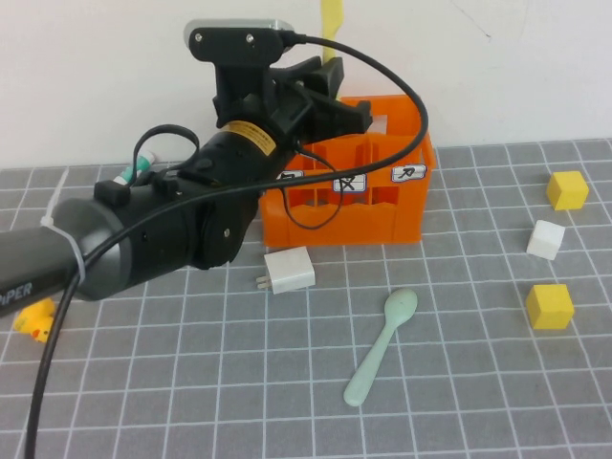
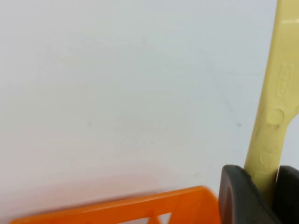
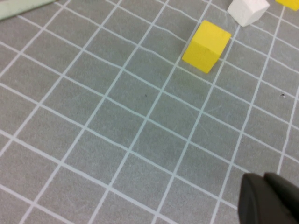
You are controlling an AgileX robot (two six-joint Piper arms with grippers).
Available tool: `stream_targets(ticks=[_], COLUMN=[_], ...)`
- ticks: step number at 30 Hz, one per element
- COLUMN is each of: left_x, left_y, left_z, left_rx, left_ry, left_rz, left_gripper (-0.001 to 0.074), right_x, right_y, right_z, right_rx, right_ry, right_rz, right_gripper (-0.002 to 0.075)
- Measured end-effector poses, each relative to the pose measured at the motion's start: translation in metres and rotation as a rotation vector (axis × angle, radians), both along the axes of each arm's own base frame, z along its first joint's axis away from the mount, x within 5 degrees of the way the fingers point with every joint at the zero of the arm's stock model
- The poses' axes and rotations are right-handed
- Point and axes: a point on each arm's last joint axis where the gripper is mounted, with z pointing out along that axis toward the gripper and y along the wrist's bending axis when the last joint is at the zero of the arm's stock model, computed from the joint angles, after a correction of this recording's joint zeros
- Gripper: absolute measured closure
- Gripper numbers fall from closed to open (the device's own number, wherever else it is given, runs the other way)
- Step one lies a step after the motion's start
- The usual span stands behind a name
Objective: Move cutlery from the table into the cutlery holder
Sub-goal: Place the knife on the box
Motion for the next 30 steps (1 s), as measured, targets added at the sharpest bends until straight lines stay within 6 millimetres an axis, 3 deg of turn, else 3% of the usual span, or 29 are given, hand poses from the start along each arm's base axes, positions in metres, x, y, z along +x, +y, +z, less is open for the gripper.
stream_targets(ticks=[7,15,23,30], left_x=[0.002,0.006,0.013,0.015], left_y=[-0.009,-0.028,-0.033,-0.033], left_z=[-0.002,-0.037,-0.070,-0.077], left_rx=[-0.132,-0.235,-0.262,-0.267], left_ry=[-0.085,-0.214,-0.158,-0.119], left_rz=[-0.085,-0.250,-0.265,-0.257], left_gripper=[0.0611,0.0611,0.0611,0.0611], right_x=[0.000,0.000,0.000,0.000], right_y=[0.000,0.000,0.000,0.000], right_z=[0.000,0.000,0.000,0.000], right_rx=[0.000,0.000,0.000,0.000], right_ry=[0.000,0.000,0.000,0.000], right_rz=[0.000,0.000,0.000,0.000], right_gripper=[0.0729,0.0729,0.0729,0.0729])
